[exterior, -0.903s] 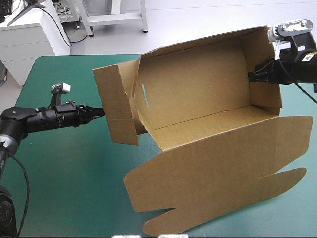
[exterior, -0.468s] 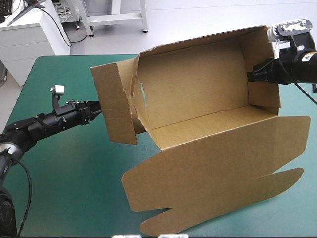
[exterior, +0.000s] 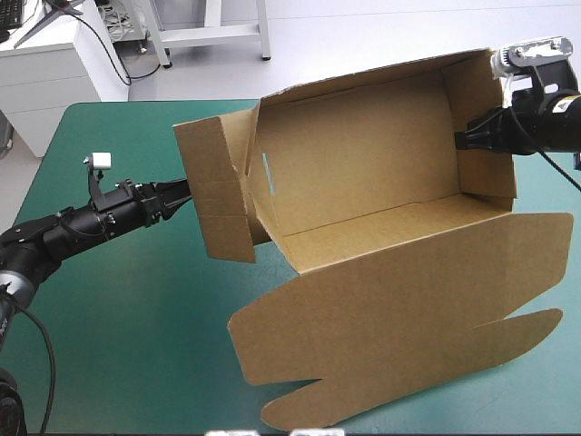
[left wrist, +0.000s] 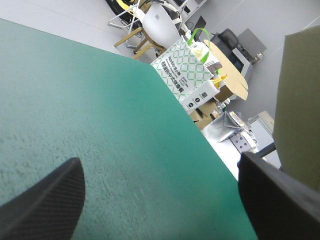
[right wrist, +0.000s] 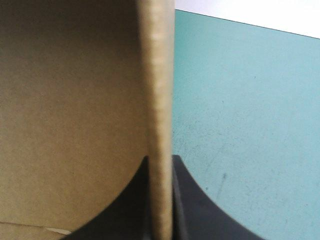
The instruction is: Fold the box
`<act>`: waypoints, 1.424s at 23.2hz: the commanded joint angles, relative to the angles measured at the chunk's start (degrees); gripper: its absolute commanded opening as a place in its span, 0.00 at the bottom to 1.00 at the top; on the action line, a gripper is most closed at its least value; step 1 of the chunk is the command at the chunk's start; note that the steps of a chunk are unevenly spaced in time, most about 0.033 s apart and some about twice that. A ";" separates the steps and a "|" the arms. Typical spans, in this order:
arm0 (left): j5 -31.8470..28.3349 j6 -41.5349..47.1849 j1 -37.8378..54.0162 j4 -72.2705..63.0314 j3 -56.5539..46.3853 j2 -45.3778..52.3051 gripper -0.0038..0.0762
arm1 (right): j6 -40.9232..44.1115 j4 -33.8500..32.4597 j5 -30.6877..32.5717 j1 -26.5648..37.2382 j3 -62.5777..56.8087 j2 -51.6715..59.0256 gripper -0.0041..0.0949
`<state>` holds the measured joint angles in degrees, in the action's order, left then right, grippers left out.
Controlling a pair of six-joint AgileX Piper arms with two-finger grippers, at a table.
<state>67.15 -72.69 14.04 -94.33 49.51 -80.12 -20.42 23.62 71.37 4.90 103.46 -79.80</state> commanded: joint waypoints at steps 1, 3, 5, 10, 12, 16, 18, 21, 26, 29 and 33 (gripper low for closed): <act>7.51 0.51 -0.11 -4.60 1.42 4.94 0.79 | 1.26 2.57 -1.91 -0.81 1.59 0.08 0.03; 7.51 1.20 -0.66 -4.60 1.42 7.12 0.79 | 2.24 0.96 -3.74 -3.29 1.59 -0.99 0.03; 7.51 1.09 -1.34 -3.92 1.71 8.30 0.79 | 3.80 -1.31 -5.59 -5.87 1.59 -1.69 0.03; 7.51 1.63 -3.54 -1.37 3.52 10.33 0.79 | 9.67 -10.46 -11.48 -12.05 1.59 -2.92 0.03; 7.51 2.33 -3.52 -1.73 4.96 10.76 0.79 | 14.53 -16.22 -15.29 -15.86 1.59 -3.38 0.03; 7.51 3.60 -4.11 -1.66 7.57 10.76 0.79 | 18.02 -20.82 -20.16 -20.69 1.59 -3.38 0.03; 7.51 3.49 -5.52 -1.39 8.30 10.76 0.79 | 19.57 -23.14 -20.58 -22.33 1.59 -3.38 0.03; 7.17 3.35 -8.30 -1.21 9.75 10.76 0.79 | 20.42 -24.40 -21.16 -23.25 1.59 -3.38 0.03; -1.61 7.38 -13.27 4.71 13.76 10.76 0.79 | 23.06 -27.09 -21.44 -23.75 1.59 -3.38 0.03; -9.15 13.39 -17.40 10.83 17.36 10.76 0.78 | 25.00 -28.37 -22.96 -23.75 1.59 -3.49 0.03; -18.31 21.16 -22.69 21.06 21.14 10.76 0.78 | 25.75 -28.54 -24.06 -23.75 1.59 -4.19 0.03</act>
<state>54.53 -57.09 -5.37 -76.11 66.64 -70.93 3.95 -5.13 53.07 -18.65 103.46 -85.55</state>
